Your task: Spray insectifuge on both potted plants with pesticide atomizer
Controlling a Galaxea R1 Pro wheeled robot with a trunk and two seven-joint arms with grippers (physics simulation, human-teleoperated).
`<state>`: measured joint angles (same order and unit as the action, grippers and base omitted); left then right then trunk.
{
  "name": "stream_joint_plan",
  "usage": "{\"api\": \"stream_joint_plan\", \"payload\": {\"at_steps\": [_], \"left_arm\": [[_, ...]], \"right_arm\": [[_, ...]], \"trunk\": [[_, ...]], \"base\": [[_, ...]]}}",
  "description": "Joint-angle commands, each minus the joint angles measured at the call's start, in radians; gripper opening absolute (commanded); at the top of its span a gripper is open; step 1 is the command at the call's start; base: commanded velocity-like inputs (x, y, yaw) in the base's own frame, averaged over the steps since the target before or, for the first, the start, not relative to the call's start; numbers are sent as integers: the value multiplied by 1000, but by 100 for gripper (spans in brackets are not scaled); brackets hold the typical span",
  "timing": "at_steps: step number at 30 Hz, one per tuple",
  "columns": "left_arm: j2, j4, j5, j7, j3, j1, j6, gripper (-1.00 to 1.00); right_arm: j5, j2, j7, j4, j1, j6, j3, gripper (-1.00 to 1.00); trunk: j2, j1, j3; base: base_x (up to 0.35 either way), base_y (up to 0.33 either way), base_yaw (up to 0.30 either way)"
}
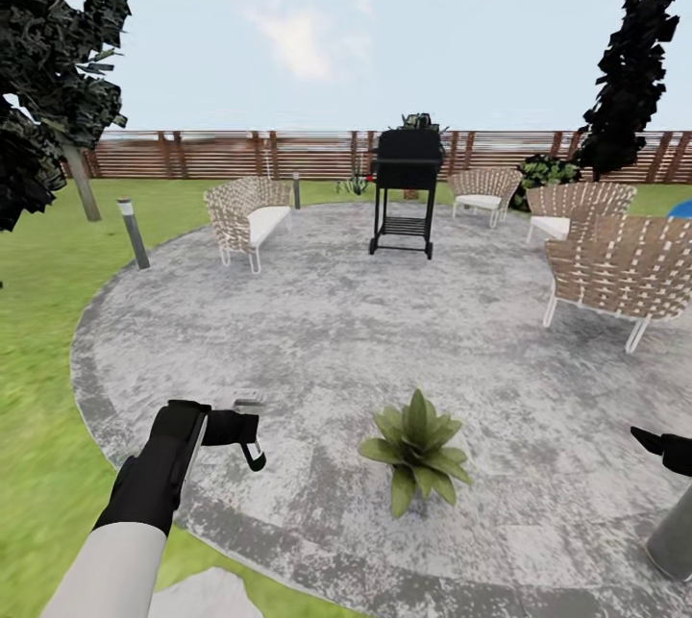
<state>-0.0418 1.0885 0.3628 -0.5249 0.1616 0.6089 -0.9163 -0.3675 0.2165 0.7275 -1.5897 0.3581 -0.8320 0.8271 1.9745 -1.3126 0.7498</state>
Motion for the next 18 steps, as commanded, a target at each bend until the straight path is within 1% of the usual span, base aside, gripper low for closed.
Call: {"api": "stream_joint_plan", "payload": {"at_steps": [1,5,7,11,15,18], "left_arm": [[-1,1,10,-10,4,1,-3,-100],[-1,1,10,-10,4,1,-3,-100],[-1,1,10,-10,5,2,-5,-100],[6,2,10,-10,7,2,-11,-100],[8,2,10,-10,14,2,-18,-100],[12,3,10,-10,13,1,-22,-100]], "right_arm": [[-10,0,10,-1,1,-3,1,100],[-10,-1,11,0,0,-1,1,100],[-11,-2,12,0,0,4,0,100],[-11,0,11,-1,-1,6,3,100],[-11,-4,15,-1,-2,9,5,100],[-10,-9,28,0,-3,15,-4,100]], "trunk": [[1,0,1],[1,0,1],[1,0,1],[1,0,1],[1,0,1],[1,0,1]], "base": [[47,-59,196],[94,-104,221],[50,-55,124],[13,-14,33],[3,-3,6],[0,-1,1]]}}
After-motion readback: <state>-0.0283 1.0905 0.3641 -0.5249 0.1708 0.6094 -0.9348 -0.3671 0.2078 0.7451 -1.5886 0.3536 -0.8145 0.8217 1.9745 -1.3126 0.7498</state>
